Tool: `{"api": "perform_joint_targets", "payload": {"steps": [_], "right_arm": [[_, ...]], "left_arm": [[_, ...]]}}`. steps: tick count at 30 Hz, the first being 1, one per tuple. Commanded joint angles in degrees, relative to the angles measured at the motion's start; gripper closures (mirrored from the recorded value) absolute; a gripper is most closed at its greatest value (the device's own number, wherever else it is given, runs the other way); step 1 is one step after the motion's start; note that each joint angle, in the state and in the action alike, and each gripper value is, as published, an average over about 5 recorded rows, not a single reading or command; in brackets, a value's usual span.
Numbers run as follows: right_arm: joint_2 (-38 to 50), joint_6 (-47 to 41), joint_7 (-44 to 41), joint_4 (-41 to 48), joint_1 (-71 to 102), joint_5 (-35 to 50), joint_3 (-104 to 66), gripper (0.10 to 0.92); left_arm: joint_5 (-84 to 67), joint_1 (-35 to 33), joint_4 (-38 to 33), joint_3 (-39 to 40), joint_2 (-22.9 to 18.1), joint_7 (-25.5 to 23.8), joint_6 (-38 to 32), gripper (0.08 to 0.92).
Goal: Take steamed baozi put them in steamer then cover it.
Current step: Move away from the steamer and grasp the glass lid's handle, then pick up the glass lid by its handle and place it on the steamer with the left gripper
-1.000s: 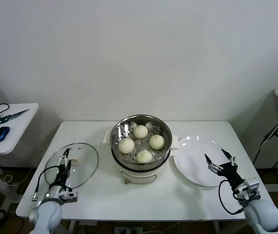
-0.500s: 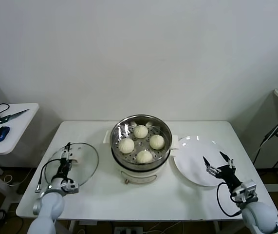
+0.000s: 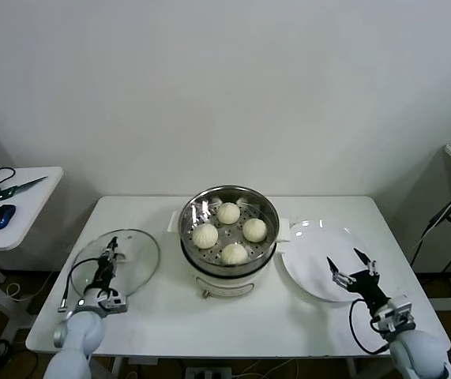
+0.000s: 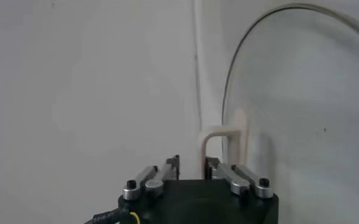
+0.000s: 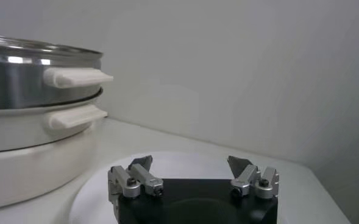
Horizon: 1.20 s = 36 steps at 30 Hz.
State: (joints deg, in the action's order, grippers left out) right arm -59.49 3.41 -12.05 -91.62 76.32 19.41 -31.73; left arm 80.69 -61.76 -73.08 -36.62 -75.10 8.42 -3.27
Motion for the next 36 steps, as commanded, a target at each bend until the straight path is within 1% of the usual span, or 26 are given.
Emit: {"api": "perform_joint_targets", "payload": {"steps": [1, 4, 7, 10, 14, 20, 24, 27, 30, 33, 36], "right_arm": [[-0.2, 0.4, -0.3, 0.3, 0.1, -1.0, -0.1, 0.203], [-0.2, 0.6, -0.3, 0.6, 0.0, -1.0, -0.2, 0.203], [-0.2, 0.7, -0.4, 0.7, -0.1, -1.0, -0.2, 0.203], [-0.2, 0.7, -0.4, 0.8, -0.1, -1.1, -0.2, 0.203], [-0.1, 0.8, -0.5, 1.0, -0.2, -1.2, -0.3, 0.203], [0.6, 0.8, -0.5, 1.1, -0.5, -1.3, -0.2, 0.203], [1.2, 0.8, -0.5, 1.6, -1.1, -1.3, 0.0, 0.203], [1.5, 0.7, -0.5, 1.9, -1.6, -1.4, 0.4, 0.203], [1.8, 0.7, -0.3, 2.2, -2.1, -1.6, 1.0, 0.203], [2.1, 0.5, -0.1, 2.4, -2.8, -2.1, 1.8, 0.203], [2.3, 0.3, 0.1, 2.7, -3.6, -2.3, 2.6, 0.203]], "left_arm": [[-2.5, -0.7, -2.4, 0.1, 0.8, 0.2, 0.1, 0.736], [-4.6, -2.5, -6.7, 0.3, 1.8, -0.5, 0.7, 0.815], [-6.7, -4.8, -11.6, 0.4, 2.9, -1.1, 1.5, 0.852], [-8.2, -7.5, -16.4, 0.0, 4.0, -1.0, 2.3, 0.853], [-9.8, -12.4, -24.4, -0.8, 5.3, -1.3, 5.2, 0.853], [-11.1, -19.8, -36.6, -1.0, 7.0, -2.6, 13.5, 0.853], [-9.9, -22.8, -42.9, -0.2, 8.5, -3.3, 18.7, 0.853], [-8.3, -23.8, -47.1, 1.9, 10.4, -3.8, 23.2, 0.853], [-7.5, -23.6, -50.4, 6.0, 13.3, -4.7, 28.6, 0.853], [-7.6, -21.9, -52.4, 11.8, 17.3, -6.9, 33.8, 0.853], [-7.8, -18.2, -53.3, 18.8, 20.9, -9.3, 38.3, 0.853]]}}
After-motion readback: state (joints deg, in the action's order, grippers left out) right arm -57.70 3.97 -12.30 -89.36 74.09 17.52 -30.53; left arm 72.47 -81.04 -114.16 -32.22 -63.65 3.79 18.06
